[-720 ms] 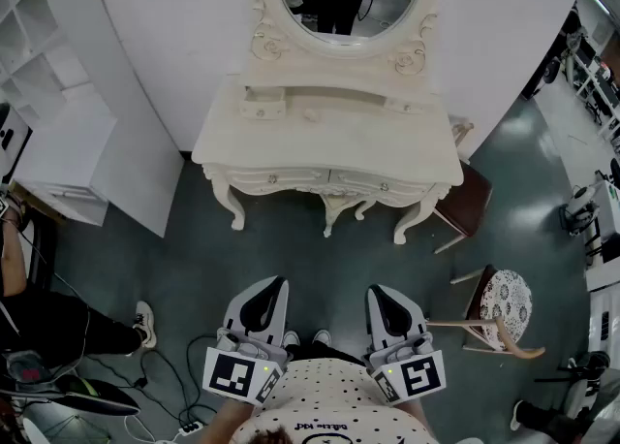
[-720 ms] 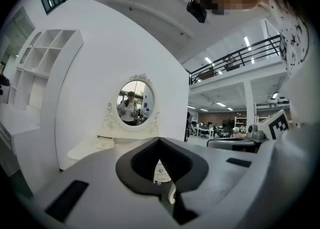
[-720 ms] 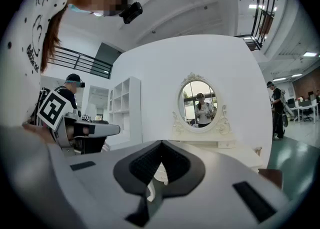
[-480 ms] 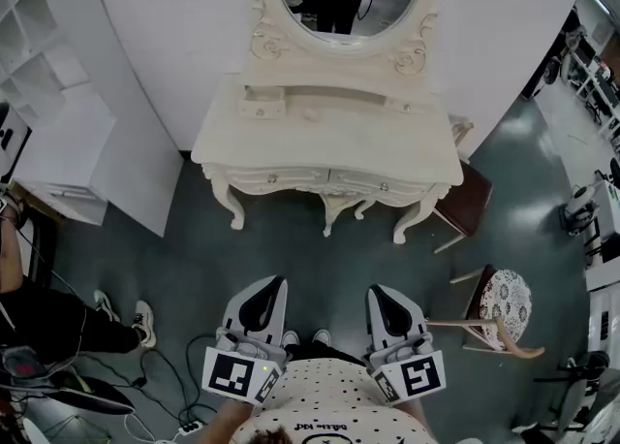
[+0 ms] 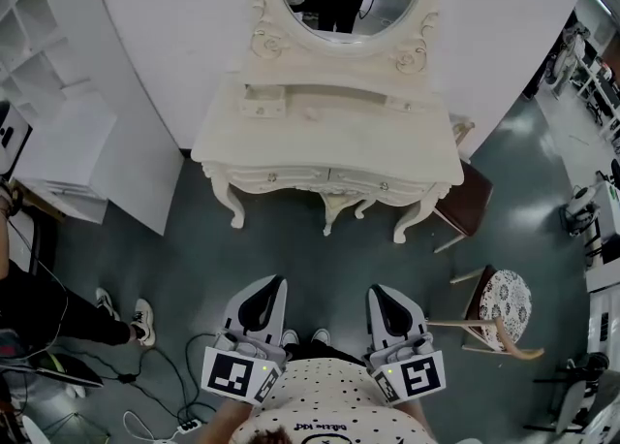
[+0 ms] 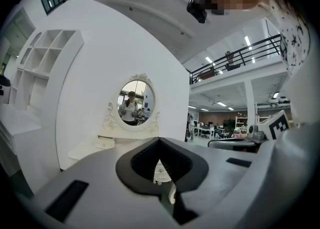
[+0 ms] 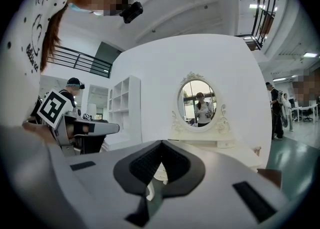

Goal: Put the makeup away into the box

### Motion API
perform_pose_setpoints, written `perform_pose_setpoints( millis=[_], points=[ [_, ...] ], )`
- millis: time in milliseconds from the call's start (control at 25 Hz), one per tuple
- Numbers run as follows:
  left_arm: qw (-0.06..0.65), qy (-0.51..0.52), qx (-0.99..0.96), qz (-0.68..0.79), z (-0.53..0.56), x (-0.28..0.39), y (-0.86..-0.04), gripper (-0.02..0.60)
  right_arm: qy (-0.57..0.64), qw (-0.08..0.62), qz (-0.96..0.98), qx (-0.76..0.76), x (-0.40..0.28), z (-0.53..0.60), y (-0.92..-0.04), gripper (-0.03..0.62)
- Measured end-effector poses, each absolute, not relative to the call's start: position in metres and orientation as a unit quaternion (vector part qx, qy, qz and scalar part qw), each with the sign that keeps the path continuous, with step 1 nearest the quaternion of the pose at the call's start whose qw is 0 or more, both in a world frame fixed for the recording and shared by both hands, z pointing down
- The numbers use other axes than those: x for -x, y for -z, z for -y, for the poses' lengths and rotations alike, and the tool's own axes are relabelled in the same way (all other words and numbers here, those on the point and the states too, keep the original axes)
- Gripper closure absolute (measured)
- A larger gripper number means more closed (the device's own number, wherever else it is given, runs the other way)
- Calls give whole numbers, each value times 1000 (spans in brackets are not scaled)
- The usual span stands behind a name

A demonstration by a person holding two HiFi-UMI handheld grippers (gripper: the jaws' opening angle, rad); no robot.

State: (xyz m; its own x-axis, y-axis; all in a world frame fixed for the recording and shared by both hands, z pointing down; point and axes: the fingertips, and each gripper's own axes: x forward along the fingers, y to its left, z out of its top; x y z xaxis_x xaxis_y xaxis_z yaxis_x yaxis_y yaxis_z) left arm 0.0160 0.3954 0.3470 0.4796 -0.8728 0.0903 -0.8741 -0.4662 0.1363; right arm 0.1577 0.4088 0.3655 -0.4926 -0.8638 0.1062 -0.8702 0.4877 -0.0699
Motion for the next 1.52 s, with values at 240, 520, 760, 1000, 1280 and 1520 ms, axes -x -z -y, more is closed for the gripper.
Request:
perform_pose_setpoints(
  millis=[240,520,760,1000,1280,1520],
  points=[
    [80,-4,-855,512,-397,-25,-348,577,-55,19,863,-502,-167,-409,-365,588],
    [82,1,-851,519,-399,-32,-358,577,-64,33,860,-506,-180,-414,-381,588],
    [83,-2,-856,509,-390,-36,-359,577,-68,38,858,-507,-179,-403,-385,588],
    [90,-3,-860,503,-355,-20,-362,577,-70,40,854,-514,-163,-369,-386,588],
    [94,-8,-872,481,-298,13,-351,577,-65,31,845,-530,-124,-309,-368,588],
    [92,-7,-881,464,-261,42,-346,577,-68,33,841,-536,-85,-274,-368,588]
  ],
)
